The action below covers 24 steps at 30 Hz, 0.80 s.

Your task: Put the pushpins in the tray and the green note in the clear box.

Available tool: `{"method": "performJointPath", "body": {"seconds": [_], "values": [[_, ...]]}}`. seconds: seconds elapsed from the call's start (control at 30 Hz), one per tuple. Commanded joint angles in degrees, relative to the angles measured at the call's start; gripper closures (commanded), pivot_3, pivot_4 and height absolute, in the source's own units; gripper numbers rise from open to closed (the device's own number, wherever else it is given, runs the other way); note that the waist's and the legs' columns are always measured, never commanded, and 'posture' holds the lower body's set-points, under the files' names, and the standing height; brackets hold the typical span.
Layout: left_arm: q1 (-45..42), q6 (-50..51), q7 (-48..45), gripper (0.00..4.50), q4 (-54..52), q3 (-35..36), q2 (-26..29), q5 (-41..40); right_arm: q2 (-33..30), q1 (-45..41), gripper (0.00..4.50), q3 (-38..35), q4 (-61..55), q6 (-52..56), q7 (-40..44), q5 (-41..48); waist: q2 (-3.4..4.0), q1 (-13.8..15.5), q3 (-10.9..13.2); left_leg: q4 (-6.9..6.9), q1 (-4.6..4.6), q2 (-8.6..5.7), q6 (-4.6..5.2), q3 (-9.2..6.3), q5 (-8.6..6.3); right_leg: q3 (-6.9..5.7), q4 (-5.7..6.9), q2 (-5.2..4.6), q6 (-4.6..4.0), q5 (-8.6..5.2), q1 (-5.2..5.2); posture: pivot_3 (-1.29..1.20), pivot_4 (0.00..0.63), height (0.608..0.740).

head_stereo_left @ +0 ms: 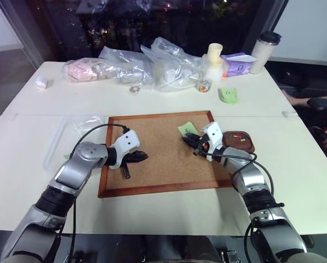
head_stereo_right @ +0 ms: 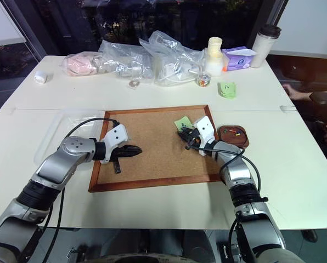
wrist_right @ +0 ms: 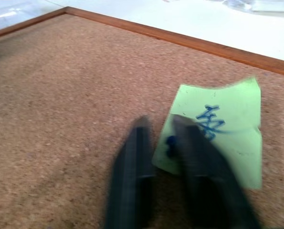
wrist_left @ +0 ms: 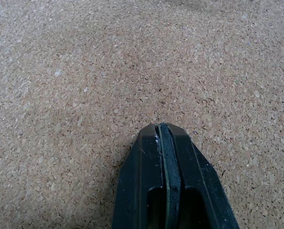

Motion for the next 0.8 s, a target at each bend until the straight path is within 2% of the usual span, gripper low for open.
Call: {"method": "performJointPath", "body": {"seconds": [0.03, 0.2, 0.57, 0.8], "values": [[2.3, 3.2, 1.5, 4.5, 4.3, -2.1, 1.0, 3.5, 0.2, 1.8, 4.48, 1.3, 1.5, 0.1, 0.1, -1.8, 0.03, 0.0, 0.0, -0.01, 0.0, 0.0, 0.0, 0.0, 0.0, -0.01, 0.0, 0.0, 0.0, 0.0, 0.0, 0.0, 0.15, 0.74], [1.9, 2.8, 1.5, 4.5, 4.9, -2.1, 0.8, 3.6, 0.5, 1.5, 4.48, 0.5, -0.8, -0.6, -1.6, -2.3, 0.04, 0.0, 0.0, -0.02, 0.0, 0.0, 0.0, 0.0, 0.0, -0.02, -0.01, -0.02, 0.0, 0.0, 0.0, 0.0, 0.15, 0.74], [1.6, 2.2, 1.0, 4.5, 5.4, -2.6, 0.5, 3.8, -1.4, 4.0, 4.48, -2.3, -17.2, 3.1, -4.8, -0.5, 0.34, 0.0, 0.2, -0.08, -0.34, -0.03, 0.0, 0.05, 0.01, -0.21, -0.08, -0.24, -0.02, -0.01, -0.23, 0.0, 0.15, 0.74], [0.2, 2.0, 0.5, 4.5, 6.3, -2.2, -0.9, 2.7, -2.1, 4.6, 4.48, -2.3, -19.6, 4.8, -4.6, -0.3, 0.32, 0.1, 0.1, -0.07, -0.29, -0.03, 0.01, 0.05, 0.03, -0.23, -0.08, -0.24, -0.02, -0.01, -0.19, 0.0, 0.15, 0.74]]}}
